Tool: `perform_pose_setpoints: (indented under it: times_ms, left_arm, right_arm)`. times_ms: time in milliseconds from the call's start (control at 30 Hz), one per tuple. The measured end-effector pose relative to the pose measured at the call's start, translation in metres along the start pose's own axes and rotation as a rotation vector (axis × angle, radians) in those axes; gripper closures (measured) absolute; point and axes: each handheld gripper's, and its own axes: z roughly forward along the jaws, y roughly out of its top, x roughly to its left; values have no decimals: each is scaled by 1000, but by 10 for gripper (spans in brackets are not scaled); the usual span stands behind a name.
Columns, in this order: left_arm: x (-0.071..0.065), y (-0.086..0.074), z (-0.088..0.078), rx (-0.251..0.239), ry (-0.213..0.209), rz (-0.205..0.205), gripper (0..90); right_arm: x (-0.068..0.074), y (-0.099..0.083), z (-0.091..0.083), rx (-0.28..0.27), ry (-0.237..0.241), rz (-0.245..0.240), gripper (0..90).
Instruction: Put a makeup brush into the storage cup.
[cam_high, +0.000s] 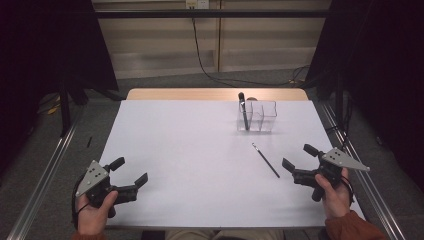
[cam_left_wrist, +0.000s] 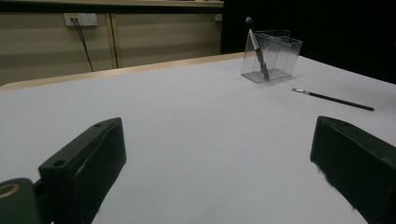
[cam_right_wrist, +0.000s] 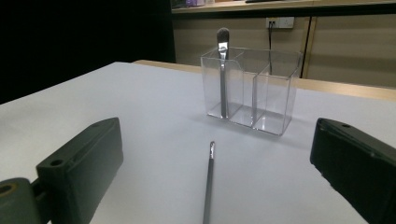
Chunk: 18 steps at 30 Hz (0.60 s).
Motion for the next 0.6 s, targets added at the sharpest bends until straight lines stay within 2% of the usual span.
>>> perform_pose_setpoints:
  times_ms: [233, 433, 600]
  left_arm:
    - [1, -1, -1, -4, 6, -7, 36]
    - [0, 0, -1, 3, 9, -1, 36]
    - [1, -1, -2, 1, 10, -5, 36]
  right_arm:
    - [-1, 3, 6, 9, 15, 1, 10]
    - [1, 6, 13, 22, 38, -34, 4]
    - [2, 11, 21, 27, 46, -37, 3]
